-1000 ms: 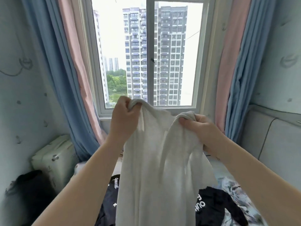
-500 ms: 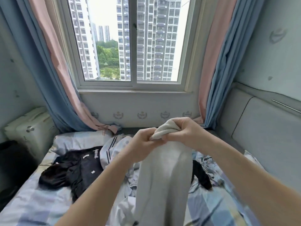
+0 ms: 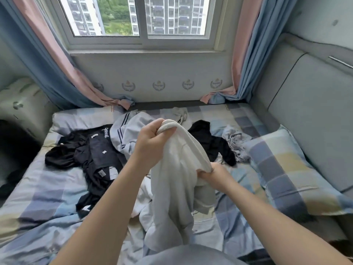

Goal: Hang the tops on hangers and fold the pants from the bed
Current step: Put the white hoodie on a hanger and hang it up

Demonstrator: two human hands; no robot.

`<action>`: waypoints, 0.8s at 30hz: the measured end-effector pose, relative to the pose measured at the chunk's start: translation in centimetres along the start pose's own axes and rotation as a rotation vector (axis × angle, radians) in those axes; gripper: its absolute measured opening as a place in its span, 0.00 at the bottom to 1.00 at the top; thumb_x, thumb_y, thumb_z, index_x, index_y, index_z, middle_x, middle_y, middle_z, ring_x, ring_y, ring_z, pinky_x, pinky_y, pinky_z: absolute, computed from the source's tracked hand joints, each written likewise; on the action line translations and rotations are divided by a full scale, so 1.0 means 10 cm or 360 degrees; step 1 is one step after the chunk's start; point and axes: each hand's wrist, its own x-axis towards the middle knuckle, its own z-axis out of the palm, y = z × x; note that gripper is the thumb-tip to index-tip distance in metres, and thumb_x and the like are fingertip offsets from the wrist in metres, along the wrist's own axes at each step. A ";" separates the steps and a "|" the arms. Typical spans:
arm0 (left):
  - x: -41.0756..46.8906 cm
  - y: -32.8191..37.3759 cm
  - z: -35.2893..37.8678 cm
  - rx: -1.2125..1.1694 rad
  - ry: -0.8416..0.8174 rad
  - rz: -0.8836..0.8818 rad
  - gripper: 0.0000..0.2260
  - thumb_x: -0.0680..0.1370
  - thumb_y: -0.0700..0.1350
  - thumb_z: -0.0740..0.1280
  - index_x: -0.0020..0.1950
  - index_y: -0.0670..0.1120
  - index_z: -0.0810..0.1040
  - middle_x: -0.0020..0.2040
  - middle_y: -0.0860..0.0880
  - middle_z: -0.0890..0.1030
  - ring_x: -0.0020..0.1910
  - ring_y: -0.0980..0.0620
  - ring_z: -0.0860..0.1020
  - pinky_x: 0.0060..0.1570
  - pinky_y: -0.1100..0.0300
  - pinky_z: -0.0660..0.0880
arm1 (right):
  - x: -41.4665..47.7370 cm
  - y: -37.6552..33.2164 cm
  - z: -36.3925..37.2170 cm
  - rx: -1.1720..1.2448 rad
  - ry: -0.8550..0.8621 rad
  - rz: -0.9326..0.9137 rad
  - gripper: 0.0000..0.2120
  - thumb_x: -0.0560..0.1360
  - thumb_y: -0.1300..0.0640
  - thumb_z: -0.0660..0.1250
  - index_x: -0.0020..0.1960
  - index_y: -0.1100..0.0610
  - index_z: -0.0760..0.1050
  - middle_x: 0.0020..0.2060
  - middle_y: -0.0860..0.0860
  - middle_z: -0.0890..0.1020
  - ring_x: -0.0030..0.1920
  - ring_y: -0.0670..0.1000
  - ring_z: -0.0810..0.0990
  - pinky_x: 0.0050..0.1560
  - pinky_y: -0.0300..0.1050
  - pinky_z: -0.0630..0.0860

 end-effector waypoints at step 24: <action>-0.48 -1.11 0.38 0.0532 -0.0735 -0.0521 0.17 0.72 0.51 0.77 0.59 0.52 0.79 0.52 0.58 0.83 0.56 0.56 0.80 0.57 0.57 0.77 | -0.59 -1.06 -0.49 0.1363 0.0116 -0.0172 0.16 0.81 0.56 0.65 0.55 0.70 0.77 0.41 0.60 0.79 0.42 0.56 0.77 0.39 0.44 0.78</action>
